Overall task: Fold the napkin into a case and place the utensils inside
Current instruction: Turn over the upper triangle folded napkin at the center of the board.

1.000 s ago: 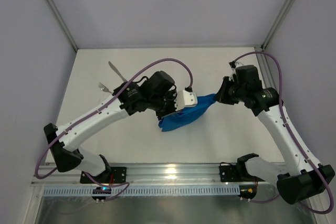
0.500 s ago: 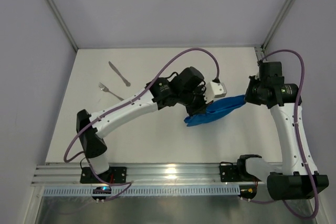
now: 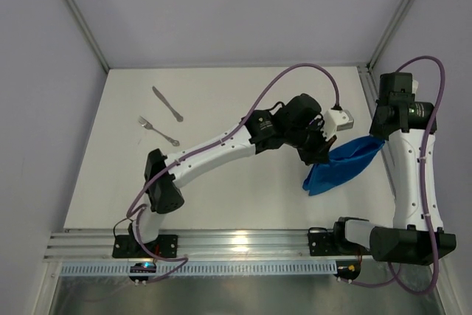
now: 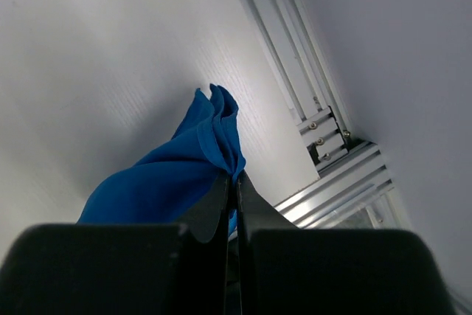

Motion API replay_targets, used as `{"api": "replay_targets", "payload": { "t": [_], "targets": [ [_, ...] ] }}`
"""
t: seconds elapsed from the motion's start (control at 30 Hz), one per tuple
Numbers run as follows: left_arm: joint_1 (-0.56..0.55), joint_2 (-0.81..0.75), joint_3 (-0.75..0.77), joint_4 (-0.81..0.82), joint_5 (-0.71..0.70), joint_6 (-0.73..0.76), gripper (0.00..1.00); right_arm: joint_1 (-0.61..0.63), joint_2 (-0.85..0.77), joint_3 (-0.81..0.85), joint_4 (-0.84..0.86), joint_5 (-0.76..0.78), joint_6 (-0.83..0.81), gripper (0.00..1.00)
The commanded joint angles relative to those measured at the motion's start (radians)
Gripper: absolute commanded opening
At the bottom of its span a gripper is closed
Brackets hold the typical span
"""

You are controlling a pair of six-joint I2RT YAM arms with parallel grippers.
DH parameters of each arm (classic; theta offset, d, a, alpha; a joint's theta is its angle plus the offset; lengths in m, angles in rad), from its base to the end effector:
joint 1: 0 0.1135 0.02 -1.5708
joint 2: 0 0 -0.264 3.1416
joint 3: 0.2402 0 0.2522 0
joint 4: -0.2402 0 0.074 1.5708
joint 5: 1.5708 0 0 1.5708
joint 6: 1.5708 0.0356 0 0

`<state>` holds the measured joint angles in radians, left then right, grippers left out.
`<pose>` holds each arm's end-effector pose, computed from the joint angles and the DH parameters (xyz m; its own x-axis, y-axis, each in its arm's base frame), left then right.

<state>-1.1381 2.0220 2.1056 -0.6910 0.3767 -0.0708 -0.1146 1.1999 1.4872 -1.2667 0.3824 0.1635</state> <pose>0.1819 -0.4251 0.3702 -0.3074 0.5087 -0.8042 0.9515 0.1520 -0.2675 0.1991 -0.0363 0.3976 -0.7628 0.2398 -0.6005 0.4428 0.8705 -0.2149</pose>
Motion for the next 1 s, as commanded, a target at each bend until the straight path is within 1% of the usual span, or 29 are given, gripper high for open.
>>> {"api": "replay_targets", "payload": {
  "t": [0.0,0.1,0.17,0.3,0.33,0.4,0.43,0.47,0.53,0.57,0.63,0.67,0.7,0.77,0.8,0.83,0.87,0.9,0.97],
  "targets": [
    [-0.003,0.043,0.074,0.071,0.057,-0.081,0.0,-0.005,0.038,0.051,-0.04,0.121,-0.021,0.04],
    [0.009,0.064,0.077,0.11,0.083,-0.115,0.0,-0.005,0.087,0.07,-0.049,0.112,-0.019,0.04],
    [0.024,0.083,0.082,0.139,0.1,-0.155,0.0,-0.005,0.15,0.082,-0.049,0.102,-0.018,0.04],
    [0.089,0.11,0.087,0.171,0.106,-0.207,0.0,0.004,0.254,0.096,0.015,0.043,0.004,0.04],
    [0.101,0.116,0.085,0.177,0.103,-0.213,0.0,0.015,0.306,0.105,0.029,0.038,0.011,0.04],
    [0.129,0.119,0.067,0.192,0.105,-0.228,0.0,0.081,0.369,0.16,0.047,0.045,0.04,0.04],
    [0.161,0.118,0.057,0.2,0.105,-0.234,0.0,0.107,0.441,0.188,0.049,0.062,0.048,0.04],
    [0.178,0.112,0.03,0.212,0.105,-0.25,0.0,0.169,0.481,0.255,0.047,0.062,0.06,0.04],
    [0.234,0.1,-0.013,0.231,0.105,-0.264,0.0,0.211,0.564,0.329,0.043,0.062,0.077,0.04],
    [0.256,0.08,-0.074,0.241,0.102,-0.27,0.0,0.228,0.643,0.4,0.036,0.062,0.088,0.04],
    [0.299,0.057,-0.148,0.286,0.105,-0.293,0.0,0.272,0.713,0.464,0.036,0.053,0.119,0.04],
    [0.343,0.046,-0.188,0.303,0.105,-0.3,0.0,0.286,0.777,0.517,0.05,0.049,0.128,0.04],
    [0.365,0.028,-0.264,0.32,0.108,-0.311,0.0,0.32,0.805,0.541,0.059,0.046,0.142,0.04],
    [0.424,0.011,-0.341,0.375,0.113,-0.314,0.0,0.351,0.86,0.603,0.092,0.021,0.16,0.04],
    [0.443,-0.005,-0.411,0.408,0.12,-0.322,0.0,0.378,0.913,0.649,0.105,0.006,0.18,0.04],
    [0.461,-0.011,-0.447,0.429,0.123,-0.328,0.0,0.391,0.941,0.65,0.113,0.006,0.191,0.04],
    [0.497,-0.019,-0.481,0.448,0.126,-0.336,0.0,0.403,0.964,0.686,0.125,-0.016,0.202,0.04],
    [0.514,-0.031,-0.545,0.47,0.128,-0.343,0.0,0.414,1.001,0.696,0.142,-0.034,0.209,0.04],
    [0.544,-0.042,-0.597,0.521,0.126,-0.36,0.0,0.45,1.023,0.697,0.21,-0.074,0.249,0.04]
  ]
}}
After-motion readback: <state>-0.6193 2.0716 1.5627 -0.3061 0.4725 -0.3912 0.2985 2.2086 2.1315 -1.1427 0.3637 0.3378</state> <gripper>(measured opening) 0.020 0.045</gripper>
